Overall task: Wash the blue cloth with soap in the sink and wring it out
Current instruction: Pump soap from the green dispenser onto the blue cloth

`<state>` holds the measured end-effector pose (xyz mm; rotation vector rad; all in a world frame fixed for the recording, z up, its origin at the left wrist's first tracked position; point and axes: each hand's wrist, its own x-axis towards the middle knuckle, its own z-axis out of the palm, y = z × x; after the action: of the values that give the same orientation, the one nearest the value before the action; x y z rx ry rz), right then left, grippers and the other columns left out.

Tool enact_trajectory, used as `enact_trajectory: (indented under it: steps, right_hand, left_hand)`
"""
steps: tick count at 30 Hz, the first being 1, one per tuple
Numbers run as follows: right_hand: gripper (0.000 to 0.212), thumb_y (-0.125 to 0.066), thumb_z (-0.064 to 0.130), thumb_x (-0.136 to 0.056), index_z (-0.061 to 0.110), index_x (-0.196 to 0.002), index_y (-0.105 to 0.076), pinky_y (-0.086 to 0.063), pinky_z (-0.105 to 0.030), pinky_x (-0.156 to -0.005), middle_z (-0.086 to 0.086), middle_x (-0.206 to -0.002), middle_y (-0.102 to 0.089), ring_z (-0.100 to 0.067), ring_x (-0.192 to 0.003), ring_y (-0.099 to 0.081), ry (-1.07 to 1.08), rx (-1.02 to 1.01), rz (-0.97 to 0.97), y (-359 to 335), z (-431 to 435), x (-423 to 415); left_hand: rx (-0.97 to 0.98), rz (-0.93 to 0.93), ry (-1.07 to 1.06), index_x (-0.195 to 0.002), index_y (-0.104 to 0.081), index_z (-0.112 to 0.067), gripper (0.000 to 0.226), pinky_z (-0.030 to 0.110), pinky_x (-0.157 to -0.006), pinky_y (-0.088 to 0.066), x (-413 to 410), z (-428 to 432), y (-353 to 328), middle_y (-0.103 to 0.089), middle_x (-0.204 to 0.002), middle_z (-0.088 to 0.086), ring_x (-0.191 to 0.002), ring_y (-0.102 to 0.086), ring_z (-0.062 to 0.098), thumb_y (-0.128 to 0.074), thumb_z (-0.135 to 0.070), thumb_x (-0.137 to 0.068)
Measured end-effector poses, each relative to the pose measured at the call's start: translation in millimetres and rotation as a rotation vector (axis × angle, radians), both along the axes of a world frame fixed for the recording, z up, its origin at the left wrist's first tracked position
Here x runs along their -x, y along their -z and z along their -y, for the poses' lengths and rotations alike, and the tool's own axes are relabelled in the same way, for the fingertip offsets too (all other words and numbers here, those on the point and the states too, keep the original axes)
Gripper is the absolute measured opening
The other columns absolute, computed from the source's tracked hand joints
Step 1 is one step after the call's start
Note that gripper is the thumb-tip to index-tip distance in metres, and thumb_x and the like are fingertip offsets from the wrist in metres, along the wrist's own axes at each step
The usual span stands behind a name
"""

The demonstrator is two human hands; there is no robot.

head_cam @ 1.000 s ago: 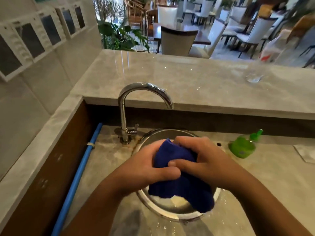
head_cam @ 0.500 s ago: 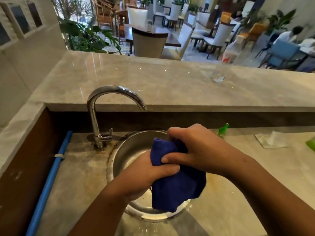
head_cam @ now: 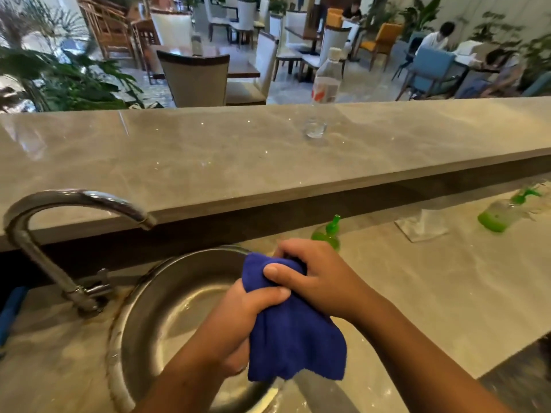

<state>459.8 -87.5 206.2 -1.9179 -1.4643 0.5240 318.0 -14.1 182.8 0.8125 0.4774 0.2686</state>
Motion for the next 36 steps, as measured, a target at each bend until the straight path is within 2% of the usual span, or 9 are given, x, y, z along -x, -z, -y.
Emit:
enact_trajectory:
  steps: [4, 7, 9, 13, 17, 23, 28, 31, 36]
  right_hand:
    - [0.043, -0.043, 0.063, -0.09, 0.027, -0.072, -0.06, -0.047, -0.036, -0.064, 0.007, -0.069, -0.06, -0.01, -0.066, -0.057, -0.038, 0.068, -0.034, 23.4, 3.0, -48.0]
    - [0.046, -0.04, 0.055, -0.095, 0.021, -0.071, -0.06, -0.047, -0.039, -0.067, 0.0, -0.068, -0.06, -0.014, -0.065, -0.055, 0.053, 0.071, -0.068, 39.4, 1.7, -87.5]
    - [0.036, -0.047, 0.047, -0.098, 0.022, -0.077, -0.063, -0.045, -0.035, -0.066, 0.003, -0.073, -0.061, -0.011, -0.069, -0.057, 0.094, 0.076, -0.009, 49.0, -1.0, -119.6]
    - [0.022, -0.059, 0.036, -0.097, 0.017, -0.105, -0.067, -0.046, -0.028, -0.08, -0.002, -0.107, -0.063, -0.013, -0.094, -0.059, 0.267, 0.109, 0.183, 62.8, -11.9, -187.6]
    - [0.042, -0.057, 0.039, -0.098, 0.016, -0.133, -0.056, -0.046, -0.03, -0.091, -0.003, -0.134, -0.059, -0.017, -0.115, -0.057, 0.281, 0.316, 0.085, 76.0, -34.2, -232.7]
    - [0.065, -0.052, 0.051, -0.098, 0.006, -0.144, -0.045, -0.045, -0.04, -0.101, -0.014, -0.146, -0.051, -0.03, -0.128, -0.053, 0.198, 0.57, -0.103, 94.3, -73.7, -249.4]
    - [0.063, -0.047, 0.054, -0.099, 0.004, -0.137, -0.051, -0.05, -0.038, -0.082, -0.013, -0.132, -0.062, -0.03, -0.113, -0.062, 0.209, 0.602, -0.169, 99.9, -93.2, -251.6]
    - [0.065, -0.044, 0.056, -0.099, 0.004, -0.138, -0.051, -0.045, -0.038, -0.085, -0.014, -0.133, -0.061, -0.031, -0.117, -0.06, 0.212, 0.601, -0.118, 104.2, -99.3, -246.8]
    - [0.059, -0.041, 0.06, -0.098, 0.007, -0.1, -0.067, -0.043, -0.036, -0.082, -0.011, -0.109, -0.07, -0.026, -0.097, -0.063, 0.187, 0.595, -0.112, 113.4, -98.5, -240.6]
  left_hand:
    - [0.12, -0.054, -0.022, -0.109, -0.071, 0.0, 0.036, 0.054, -0.102, -0.047, -38.1, 9.1, 19.6, -0.069, -0.115, 0.03, -0.108, -0.067, 0.04, -0.069, 0.006, -0.073]
    - [0.149, -0.153, -0.058, -0.114, -0.064, 0.001, 0.04, 0.049, -0.092, -0.053, -67.1, 16.9, 29.4, -0.071, -0.111, 0.027, -0.098, -0.071, 0.038, -0.066, 0.005, -0.074]
    - [0.196, -0.203, -0.087, -0.117, -0.063, 0.0, 0.038, 0.047, -0.089, -0.053, -86.4, 19.9, 36.1, -0.073, -0.108, 0.025, -0.096, -0.071, 0.036, -0.061, 0.003, -0.08]
    - [0.368, -0.248, -0.104, -0.127, -0.059, -0.002, 0.048, 0.046, -0.092, -0.05, -119.5, 15.2, 56.5, -0.072, -0.115, 0.021, -0.106, -0.068, 0.036, -0.06, -0.005, -0.08]
    - [0.432, -0.202, -0.146, -0.13, -0.058, -0.006, 0.052, 0.046, -0.085, -0.052, -143.3, 9.3, 77.0, -0.071, -0.12, 0.019, -0.105, -0.07, 0.035, -0.059, -0.003, -0.078]
    - [0.48, -0.169, -0.214, -0.131, -0.059, -0.008, 0.052, 0.042, -0.082, -0.051, -172.3, 10.4, 99.0, -0.072, -0.121, 0.015, -0.1, -0.073, 0.031, -0.059, -0.008, -0.079]
    - [0.493, -0.164, -0.249, -0.135, -0.055, -0.012, 0.061, 0.043, -0.082, -0.055, -194.8, 9.6, 109.6, -0.071, -0.123, 0.014, -0.108, -0.069, 0.034, -0.064, -0.009, -0.075]
    - [0.507, -0.139, -0.262, -0.135, -0.055, -0.012, 0.057, 0.045, -0.085, -0.053, -202.8, 9.3, 112.6, -0.07, -0.125, 0.016, -0.115, -0.063, 0.036, -0.061, -0.009, -0.078]
    - [0.5, -0.084, -0.262, -0.136, -0.054, -0.011, 0.053, 0.046, -0.09, -0.052, -209.1, 7.8, 115.2, -0.068, -0.128, 0.017, -0.119, -0.062, 0.037, -0.056, -0.01, -0.083]
